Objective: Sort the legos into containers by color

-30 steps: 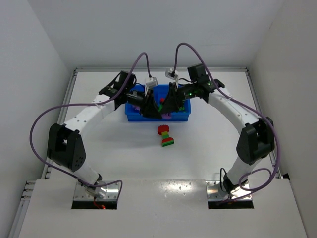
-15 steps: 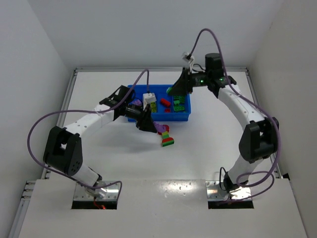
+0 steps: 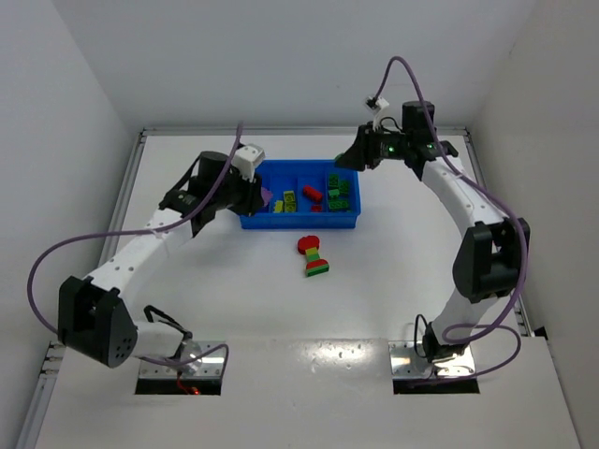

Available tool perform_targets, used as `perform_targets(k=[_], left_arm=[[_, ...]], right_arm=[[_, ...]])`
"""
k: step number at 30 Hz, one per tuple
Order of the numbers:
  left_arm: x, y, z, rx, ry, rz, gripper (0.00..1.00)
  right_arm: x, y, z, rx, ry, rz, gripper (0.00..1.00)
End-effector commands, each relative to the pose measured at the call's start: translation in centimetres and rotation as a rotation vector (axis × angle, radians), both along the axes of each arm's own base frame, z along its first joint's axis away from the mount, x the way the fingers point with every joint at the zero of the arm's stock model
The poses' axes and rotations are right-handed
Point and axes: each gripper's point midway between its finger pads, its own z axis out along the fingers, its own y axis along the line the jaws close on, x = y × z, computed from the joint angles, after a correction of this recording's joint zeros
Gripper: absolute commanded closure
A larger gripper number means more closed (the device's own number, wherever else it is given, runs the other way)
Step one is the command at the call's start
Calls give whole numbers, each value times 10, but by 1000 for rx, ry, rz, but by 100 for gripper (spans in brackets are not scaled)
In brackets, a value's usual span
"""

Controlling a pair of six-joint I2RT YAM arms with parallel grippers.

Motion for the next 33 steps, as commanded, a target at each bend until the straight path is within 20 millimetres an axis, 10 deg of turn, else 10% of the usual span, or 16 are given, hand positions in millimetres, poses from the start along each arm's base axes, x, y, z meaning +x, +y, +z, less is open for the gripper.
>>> perform_targets(k=[1,16,26,33], left_arm=[[51,46,3,144,-79,327,99],[152,43,-51,254,61,421,85],[187,47,-64,278,71,459,17],[176,40,11,-9,-9,418,13]], right_arm=[[14,-17,-22,-139,-34,-117,100],[22,-23,-51,-236,0,-180,100],[29,-27,-69,-279,9,-185,100],[39,-22,-95,-330,14,-171,100]])
